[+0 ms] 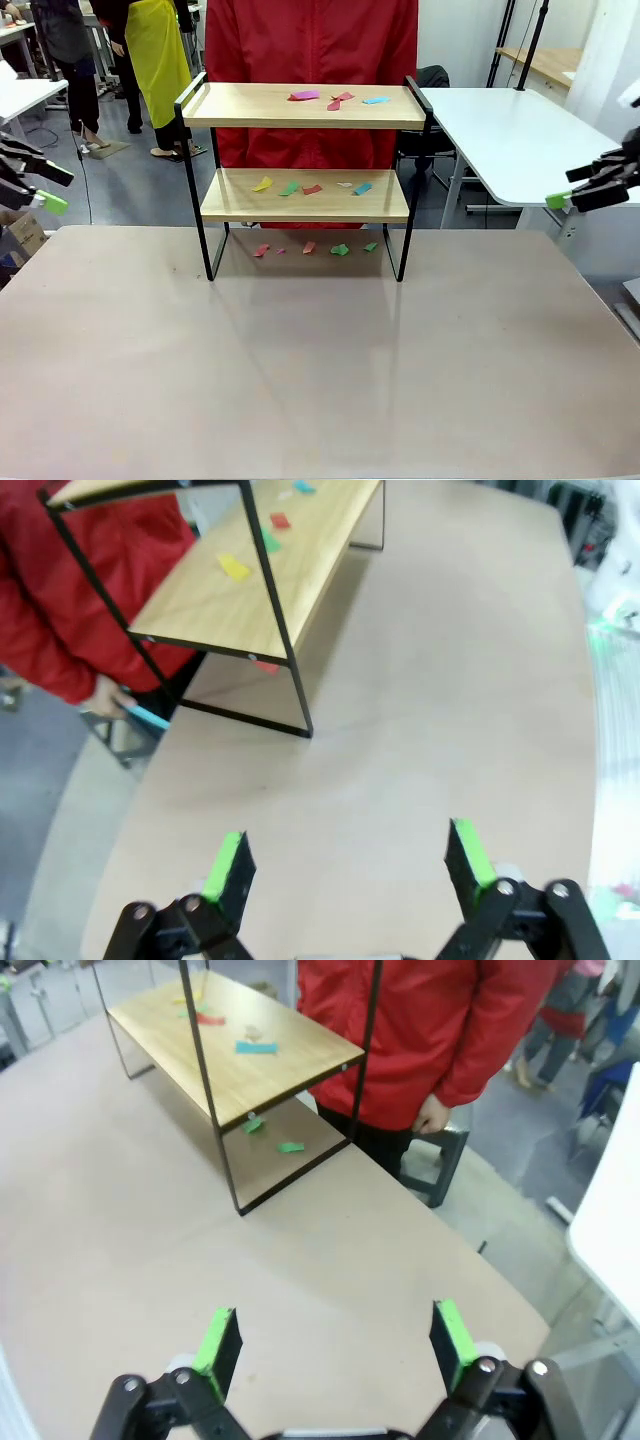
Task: Clean the shelf.
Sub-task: Pick up the Duster handed by the human.
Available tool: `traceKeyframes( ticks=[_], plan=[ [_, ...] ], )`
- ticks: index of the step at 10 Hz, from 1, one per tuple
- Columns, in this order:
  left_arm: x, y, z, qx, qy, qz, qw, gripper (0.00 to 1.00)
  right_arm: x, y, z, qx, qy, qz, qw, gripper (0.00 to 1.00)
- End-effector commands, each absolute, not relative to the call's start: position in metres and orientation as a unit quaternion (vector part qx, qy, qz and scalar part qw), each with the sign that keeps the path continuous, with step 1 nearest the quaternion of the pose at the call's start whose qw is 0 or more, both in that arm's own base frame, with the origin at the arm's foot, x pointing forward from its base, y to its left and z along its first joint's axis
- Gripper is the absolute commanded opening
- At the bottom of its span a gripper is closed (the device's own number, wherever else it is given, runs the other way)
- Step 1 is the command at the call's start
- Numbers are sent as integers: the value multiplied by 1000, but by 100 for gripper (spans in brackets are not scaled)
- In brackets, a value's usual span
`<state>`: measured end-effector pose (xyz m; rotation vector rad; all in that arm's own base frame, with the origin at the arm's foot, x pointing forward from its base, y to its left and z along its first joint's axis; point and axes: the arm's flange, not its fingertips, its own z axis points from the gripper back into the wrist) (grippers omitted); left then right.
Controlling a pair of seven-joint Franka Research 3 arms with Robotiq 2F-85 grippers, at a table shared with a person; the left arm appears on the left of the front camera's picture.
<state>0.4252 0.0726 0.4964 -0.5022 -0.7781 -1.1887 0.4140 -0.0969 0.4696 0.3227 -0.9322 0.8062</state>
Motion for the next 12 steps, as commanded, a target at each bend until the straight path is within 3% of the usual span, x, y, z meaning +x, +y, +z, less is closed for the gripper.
traceKeyframes(
  ticks=[1,3,4,8,12],
  plan=[
    [446,92,478,-247,-362,-541,718,100,442,-130,446,211,-468,385,767,100],
    [450,96,463,-227,-371,-547,715,100,436,-140,436,230,-487,402,740,100],
    [435,99,473,-243,-367,-538,719,100,423,-133,443,189,-459,379,781,100],
    [437,100,465,-237,-355,-541,724,100,425,-138,439,198,-461,387,773,100],
    [473,140,446,-355,-455,-502,644,100,481,-187,428,251,-519,358,734,100]
  ],
)
